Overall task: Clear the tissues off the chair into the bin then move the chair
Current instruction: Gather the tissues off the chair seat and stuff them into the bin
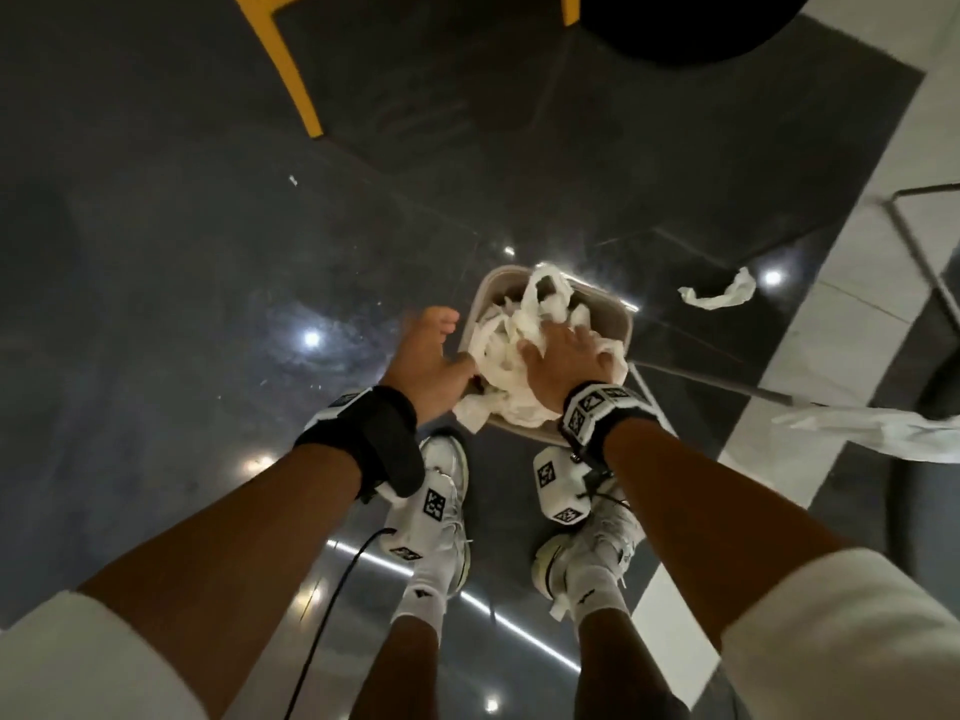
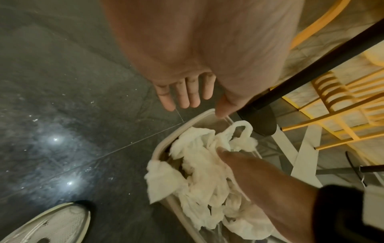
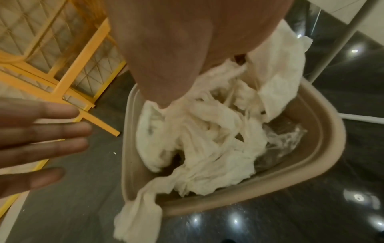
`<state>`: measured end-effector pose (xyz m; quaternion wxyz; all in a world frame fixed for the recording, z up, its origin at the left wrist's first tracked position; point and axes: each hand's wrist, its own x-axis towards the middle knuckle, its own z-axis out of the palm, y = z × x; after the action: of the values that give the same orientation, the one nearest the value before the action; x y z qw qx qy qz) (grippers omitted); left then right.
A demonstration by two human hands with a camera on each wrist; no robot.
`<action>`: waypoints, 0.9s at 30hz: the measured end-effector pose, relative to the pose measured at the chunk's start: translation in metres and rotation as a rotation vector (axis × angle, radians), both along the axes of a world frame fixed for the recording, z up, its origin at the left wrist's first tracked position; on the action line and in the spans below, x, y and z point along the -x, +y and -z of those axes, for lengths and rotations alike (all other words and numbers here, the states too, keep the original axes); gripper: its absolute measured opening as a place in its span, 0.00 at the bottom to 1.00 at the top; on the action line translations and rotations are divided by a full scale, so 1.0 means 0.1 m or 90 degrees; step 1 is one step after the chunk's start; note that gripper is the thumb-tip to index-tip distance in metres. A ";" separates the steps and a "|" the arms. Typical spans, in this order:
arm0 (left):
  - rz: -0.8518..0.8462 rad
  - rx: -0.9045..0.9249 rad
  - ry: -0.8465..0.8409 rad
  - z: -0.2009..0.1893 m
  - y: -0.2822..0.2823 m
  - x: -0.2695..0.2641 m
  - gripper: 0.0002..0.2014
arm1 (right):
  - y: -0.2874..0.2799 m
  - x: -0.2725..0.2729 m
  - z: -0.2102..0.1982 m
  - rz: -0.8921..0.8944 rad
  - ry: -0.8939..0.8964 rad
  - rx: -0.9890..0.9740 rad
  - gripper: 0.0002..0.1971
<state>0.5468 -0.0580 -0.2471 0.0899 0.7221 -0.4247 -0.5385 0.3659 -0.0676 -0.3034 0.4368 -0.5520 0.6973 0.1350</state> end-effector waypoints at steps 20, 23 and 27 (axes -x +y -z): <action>0.033 -0.041 -0.016 0.60 -0.17 -0.04 0.07 | -0.37 -0.12 0.24 -0.571 0.042 0.062 0.26; -0.005 -0.059 0.018 0.59 -0.33 0.02 0.07 | -0.59 -0.03 -0.18 -0.476 -0.083 0.179 0.24; 0.001 -0.026 -0.009 0.54 -0.64 0.12 0.04 | -0.93 0.38 -0.51 -0.100 -0.153 0.401 0.19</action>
<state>0.5346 -0.1218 -0.3010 0.0720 0.7272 -0.4147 -0.5422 0.3282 -0.1601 -0.2524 0.3120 -0.7237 0.6038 -0.1195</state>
